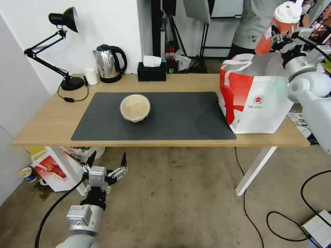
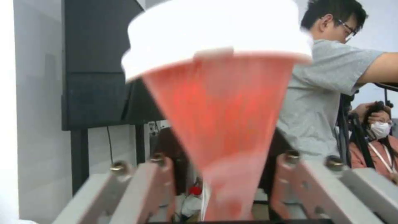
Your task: Pick up the trash from the table and place it into the takeout bag.
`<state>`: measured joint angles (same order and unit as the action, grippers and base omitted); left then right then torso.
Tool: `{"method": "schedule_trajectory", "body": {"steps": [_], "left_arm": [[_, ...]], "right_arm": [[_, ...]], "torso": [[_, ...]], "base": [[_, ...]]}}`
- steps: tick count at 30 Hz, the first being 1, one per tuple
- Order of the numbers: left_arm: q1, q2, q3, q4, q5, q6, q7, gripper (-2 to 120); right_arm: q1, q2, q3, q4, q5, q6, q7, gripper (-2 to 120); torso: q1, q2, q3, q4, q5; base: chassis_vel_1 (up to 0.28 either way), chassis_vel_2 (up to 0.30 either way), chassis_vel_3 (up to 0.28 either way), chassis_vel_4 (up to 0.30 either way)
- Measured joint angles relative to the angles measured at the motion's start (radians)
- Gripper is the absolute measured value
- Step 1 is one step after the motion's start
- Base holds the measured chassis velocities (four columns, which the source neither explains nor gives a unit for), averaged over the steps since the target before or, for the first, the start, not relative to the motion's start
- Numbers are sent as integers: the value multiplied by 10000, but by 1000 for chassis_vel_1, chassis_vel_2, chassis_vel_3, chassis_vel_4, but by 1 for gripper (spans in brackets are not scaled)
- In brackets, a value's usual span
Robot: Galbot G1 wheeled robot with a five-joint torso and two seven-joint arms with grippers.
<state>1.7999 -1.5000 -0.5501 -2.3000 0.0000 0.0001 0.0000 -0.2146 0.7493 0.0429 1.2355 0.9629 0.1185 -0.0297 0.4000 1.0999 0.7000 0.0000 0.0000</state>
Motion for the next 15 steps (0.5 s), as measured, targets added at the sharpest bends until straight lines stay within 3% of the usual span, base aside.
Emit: {"method": "schedule_trajectory", "body": {"steps": [4, 10, 14, 15], "left_arm": [[0, 0, 0, 0, 0, 0, 0, 100], [0, 0, 0, 0, 0, 0, 0, 100], [0, 0, 0, 0, 0, 0, 0, 100], [0, 0, 0, 0, 0, 0, 0, 100]], "right_arm": [[31, -16, 12, 4, -105, -14, 89, 52], [-16, 20, 12, 93, -110, -23, 107, 69], [-54, 59, 4, 170, -124, -42, 120, 89], [-54, 59, 4, 170, -124, -42, 120, 89]], "torso": [[0, 0, 0, -1, 0], [0, 1, 0, -1, 0], [0, 2, 0, 0, -1], [0, 2, 0, 0, -1]], "base": [[0, 0, 0, 0], [0, 0, 0, 0], [0, 0, 0, 0], [0, 0, 0, 0]]}}
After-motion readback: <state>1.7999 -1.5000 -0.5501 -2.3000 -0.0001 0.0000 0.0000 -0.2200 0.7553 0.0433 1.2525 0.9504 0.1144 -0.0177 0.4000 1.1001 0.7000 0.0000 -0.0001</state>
